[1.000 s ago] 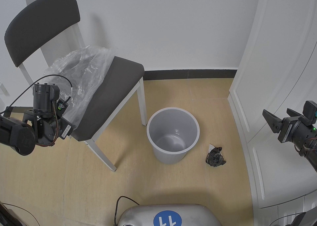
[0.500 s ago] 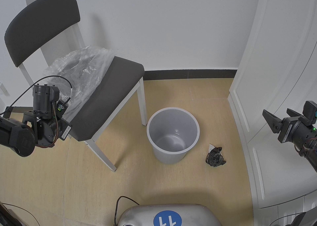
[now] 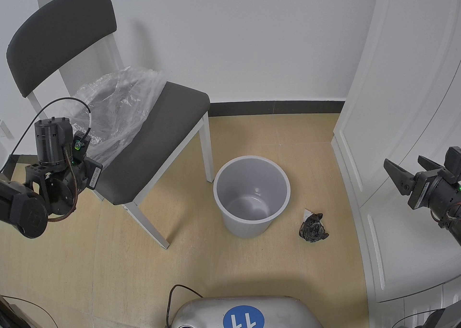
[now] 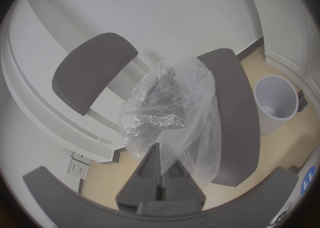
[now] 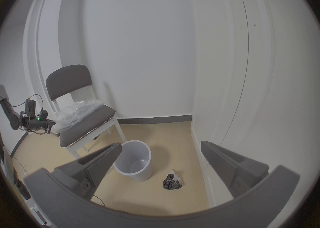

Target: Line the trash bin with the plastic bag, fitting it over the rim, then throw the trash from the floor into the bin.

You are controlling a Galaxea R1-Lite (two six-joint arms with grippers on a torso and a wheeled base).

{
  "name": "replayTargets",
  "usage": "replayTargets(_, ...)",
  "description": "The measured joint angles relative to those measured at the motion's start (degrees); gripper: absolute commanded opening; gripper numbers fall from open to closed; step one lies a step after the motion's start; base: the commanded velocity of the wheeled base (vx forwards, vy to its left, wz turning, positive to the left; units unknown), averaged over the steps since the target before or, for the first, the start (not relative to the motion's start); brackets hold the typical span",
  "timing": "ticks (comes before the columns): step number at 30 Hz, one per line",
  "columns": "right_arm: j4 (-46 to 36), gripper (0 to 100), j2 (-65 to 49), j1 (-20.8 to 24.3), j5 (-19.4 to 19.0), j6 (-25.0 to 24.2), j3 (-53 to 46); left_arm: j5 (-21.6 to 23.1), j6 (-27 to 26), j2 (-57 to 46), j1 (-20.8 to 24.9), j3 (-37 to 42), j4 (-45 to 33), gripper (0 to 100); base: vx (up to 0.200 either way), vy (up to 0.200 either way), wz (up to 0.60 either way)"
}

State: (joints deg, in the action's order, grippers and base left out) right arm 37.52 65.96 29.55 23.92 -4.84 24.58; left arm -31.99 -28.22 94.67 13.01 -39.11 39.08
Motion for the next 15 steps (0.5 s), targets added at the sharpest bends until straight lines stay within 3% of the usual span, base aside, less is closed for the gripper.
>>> replayTargets(5,-0.1,100,-1.1,-0.4,-0.1,0.0,1.5,2.4,2.8,-2.6,1.6,1.7,1.1,0,0.000,0.000,0.00)
replayTargets(11,-0.5,100,-1.1,-0.6,-0.4,-0.5,6.0,6.0,11.8,-6.5,5.4,2.5,1.4,0,0.000,0.000,0.00)
replayTargets(15,-0.6,100,1.1,-0.6,-0.5,-2.9,8.0,8.2,14.9,-8.2,6.7,3.1,1.6,0,0.000,0.000,0.00)
